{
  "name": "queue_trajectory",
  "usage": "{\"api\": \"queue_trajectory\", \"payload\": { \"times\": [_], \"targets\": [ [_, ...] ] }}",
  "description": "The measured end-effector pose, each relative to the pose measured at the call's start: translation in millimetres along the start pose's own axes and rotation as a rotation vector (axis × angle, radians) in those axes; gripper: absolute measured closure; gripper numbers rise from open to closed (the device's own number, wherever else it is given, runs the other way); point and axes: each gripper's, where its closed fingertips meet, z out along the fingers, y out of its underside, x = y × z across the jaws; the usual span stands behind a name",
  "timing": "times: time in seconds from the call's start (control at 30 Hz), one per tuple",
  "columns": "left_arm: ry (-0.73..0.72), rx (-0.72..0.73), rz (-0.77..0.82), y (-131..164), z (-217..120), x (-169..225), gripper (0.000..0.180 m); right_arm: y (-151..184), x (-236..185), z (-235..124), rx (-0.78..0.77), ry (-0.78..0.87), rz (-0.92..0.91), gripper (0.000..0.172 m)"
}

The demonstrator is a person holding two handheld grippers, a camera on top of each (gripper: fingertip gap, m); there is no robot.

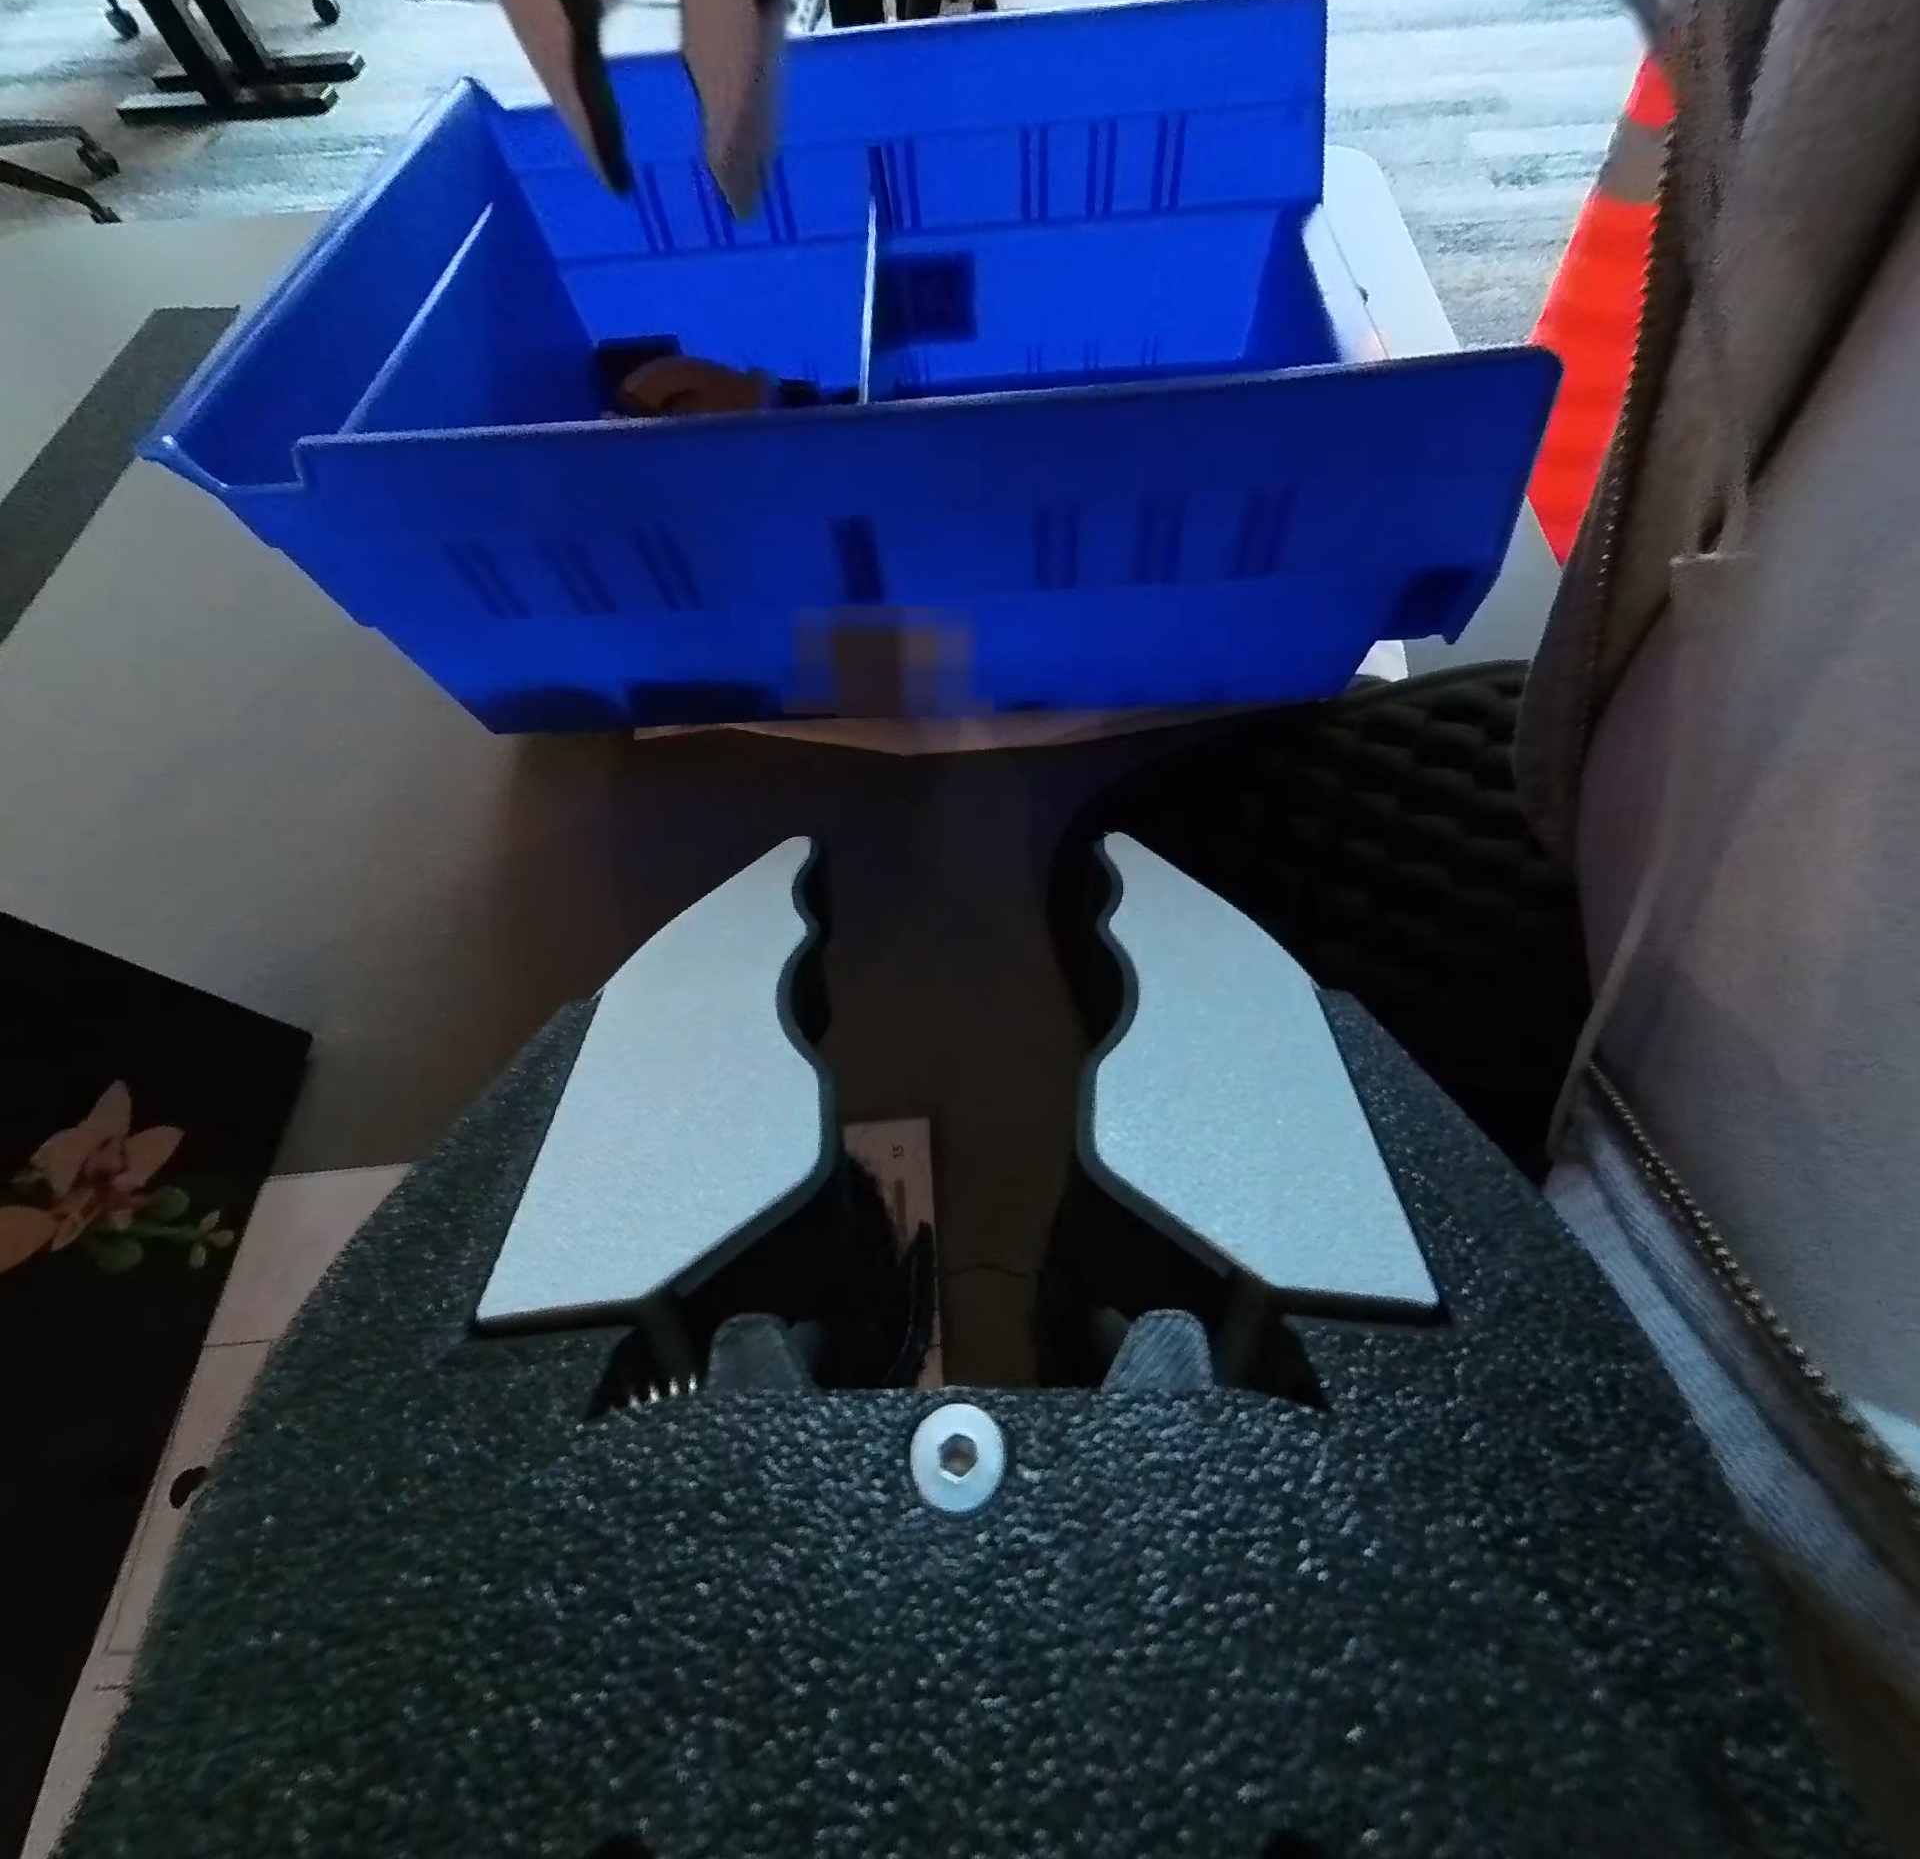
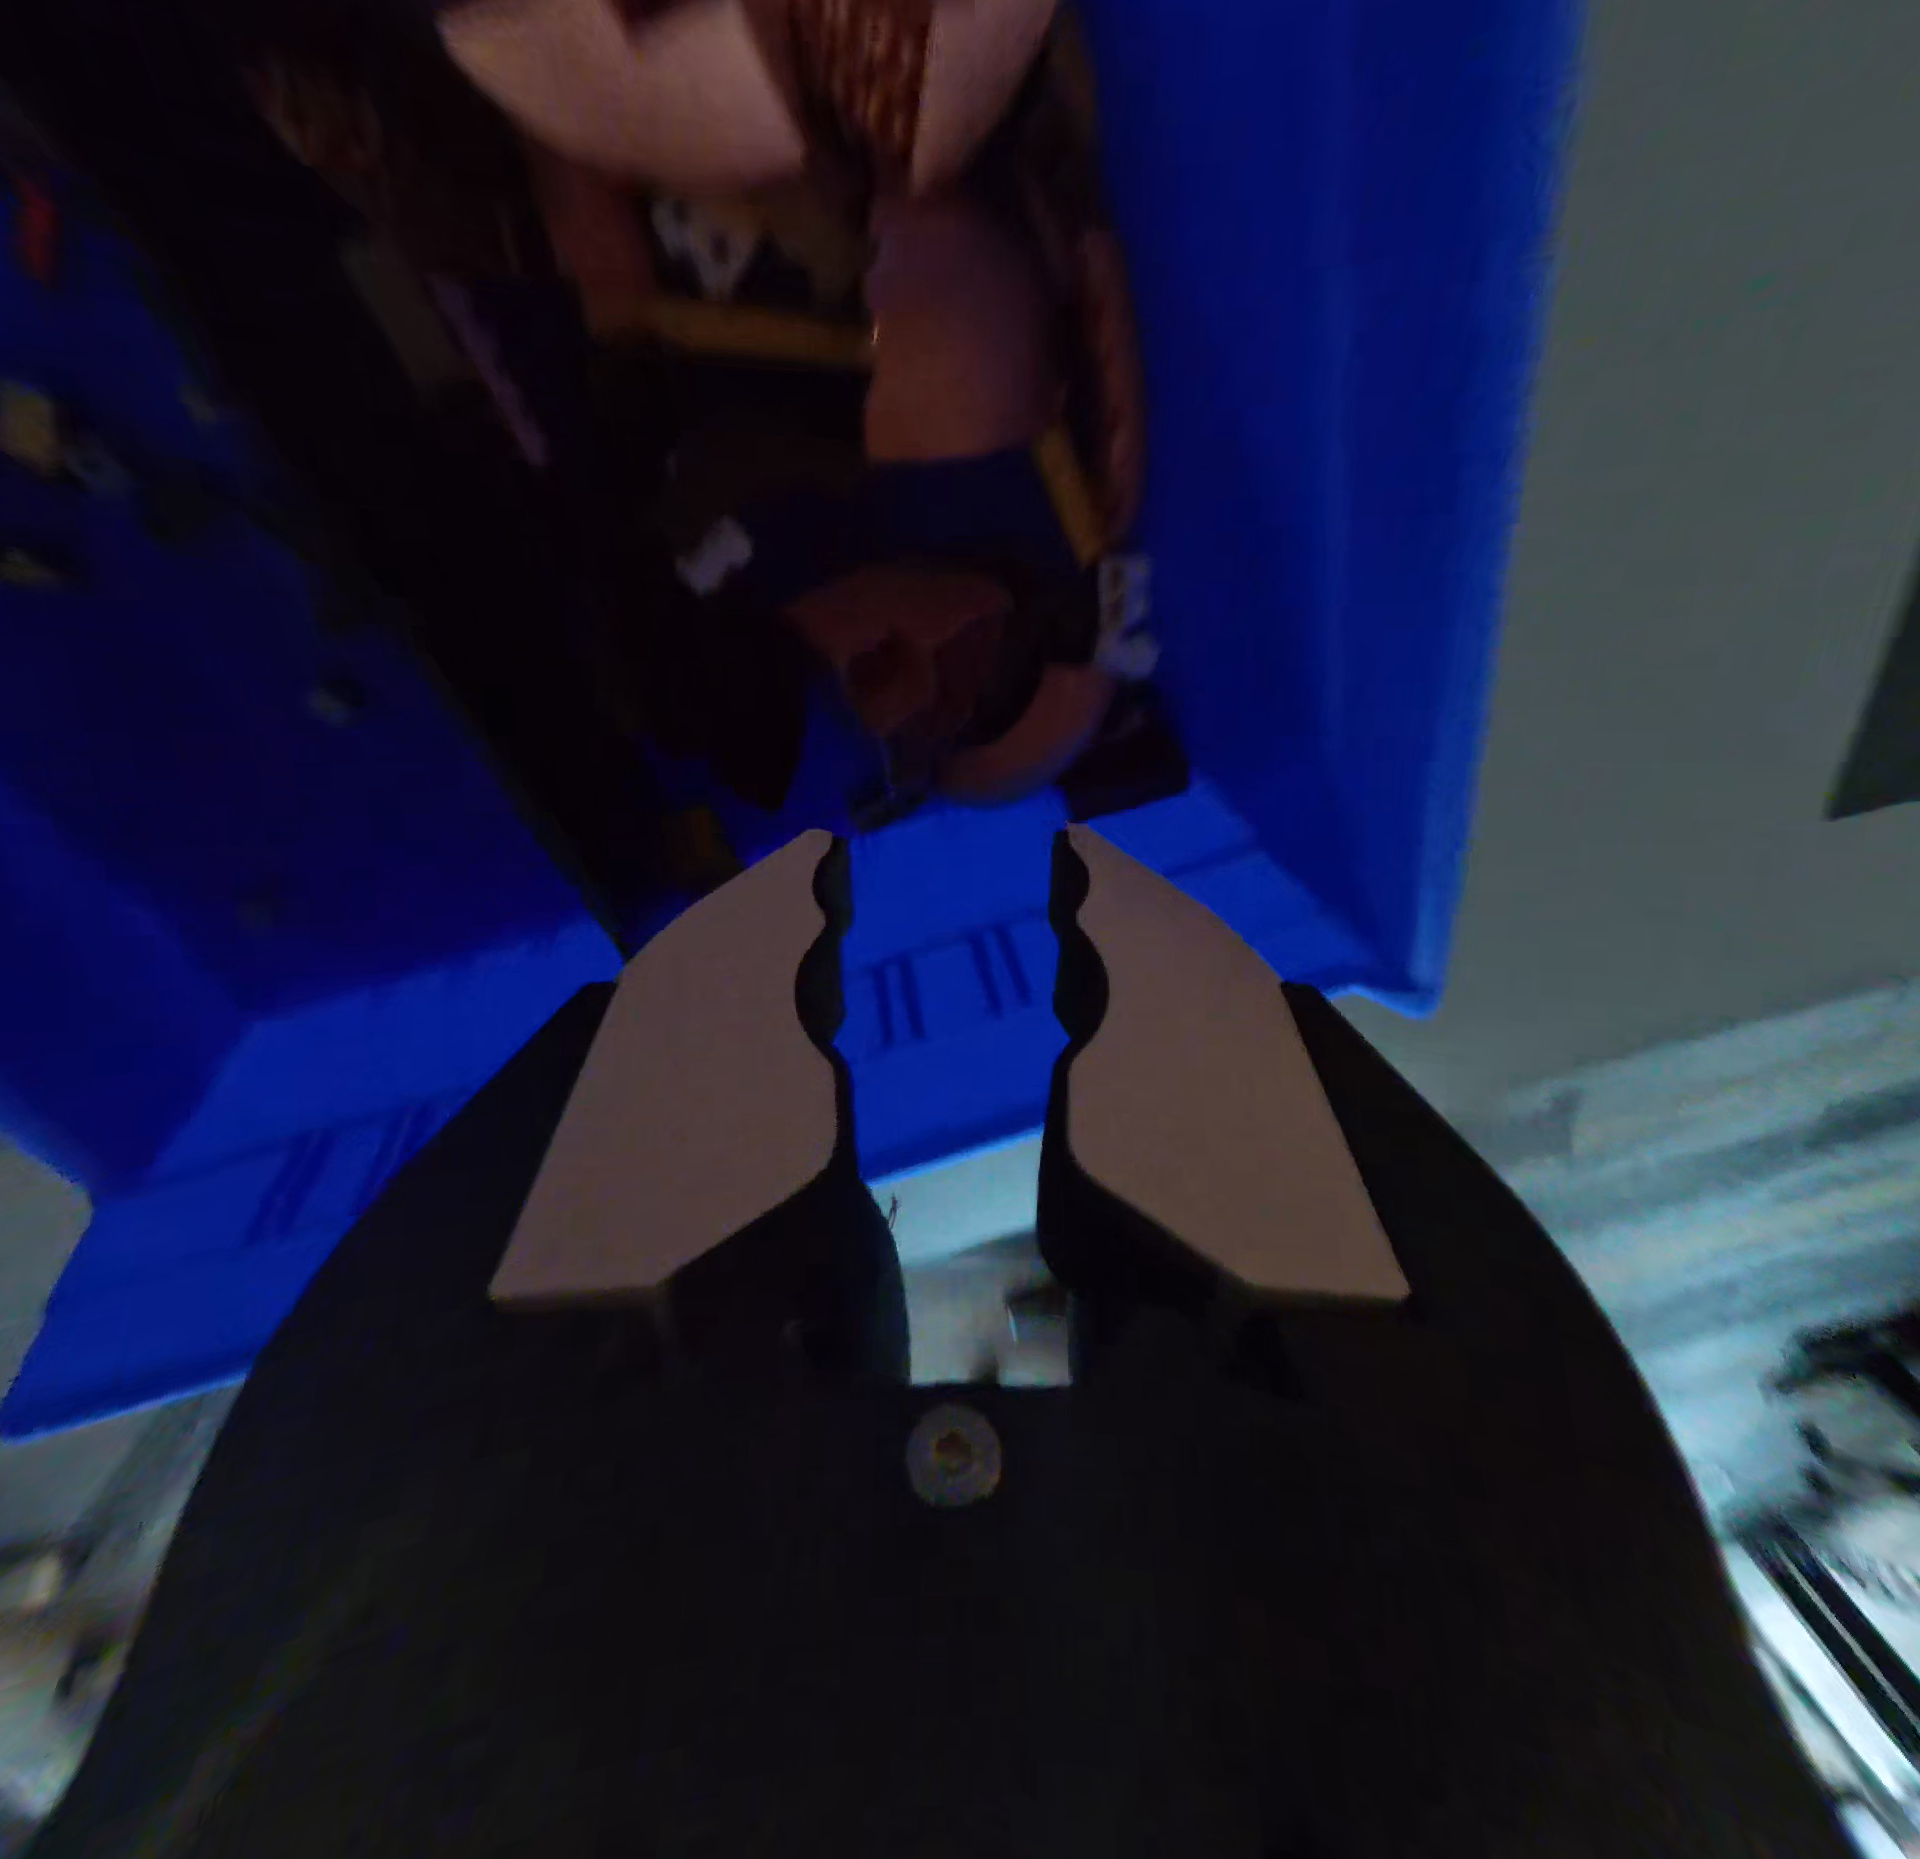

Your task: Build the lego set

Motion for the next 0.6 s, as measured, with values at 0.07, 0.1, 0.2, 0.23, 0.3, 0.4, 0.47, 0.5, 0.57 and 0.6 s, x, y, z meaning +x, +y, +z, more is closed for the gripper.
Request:
{"api": "queue_trajectory", "payload": {
  "times": [0.07,0.1,0.2,0.23,0.3,0.4,0.47,0.5,0.57,0.6],
  "targets": [
    [0.001,0.002,-0.001,0,0,0,0.133,8,-3,14,-0.114,-0.002,-0.027,0.136],
    [0.001,0.001,0.000,0,0,0,0.133,10,-2,22,-0.167,0.015,-0.030,0.130],
    [-0.004,-0.007,0.000,2,-1,0,0.133,9,-1,39,-0.248,0.033,-0.021,0.122],
    [-0.008,-0.008,-0.002,2,-1,-1,0.133,12,1,45,-0.289,0.042,-0.017,0.119],
    [-0.010,-0.005,-0.007,2,-3,-2,0.133,11,-3,56,-0.314,0.022,-0.010,0.112],
    [-0.011,-0.006,-0.008,3,-2,-3,0.133,-1,-3,60,-0.245,0.015,-0.002,0.117],
    [-0.007,-0.006,-0.007,3,-1,-2,0.133,-31,-21,58,-0.044,-0.125,0.049,0.128],
    [-0.004,-0.007,-0.004,3,0,-1,0.133,-43,-26,54,0.036,-0.177,0.072,0.133],
    [-0.002,-0.012,0.002,3,0,-1,0.133,-52,-19,38,0.146,-0.170,0.130,0.128],
    [-0.003,-0.013,0.004,2,0,-1,0.133,-55,-12,26,0.205,-0.149,0.154,0.125]
  ]
}}
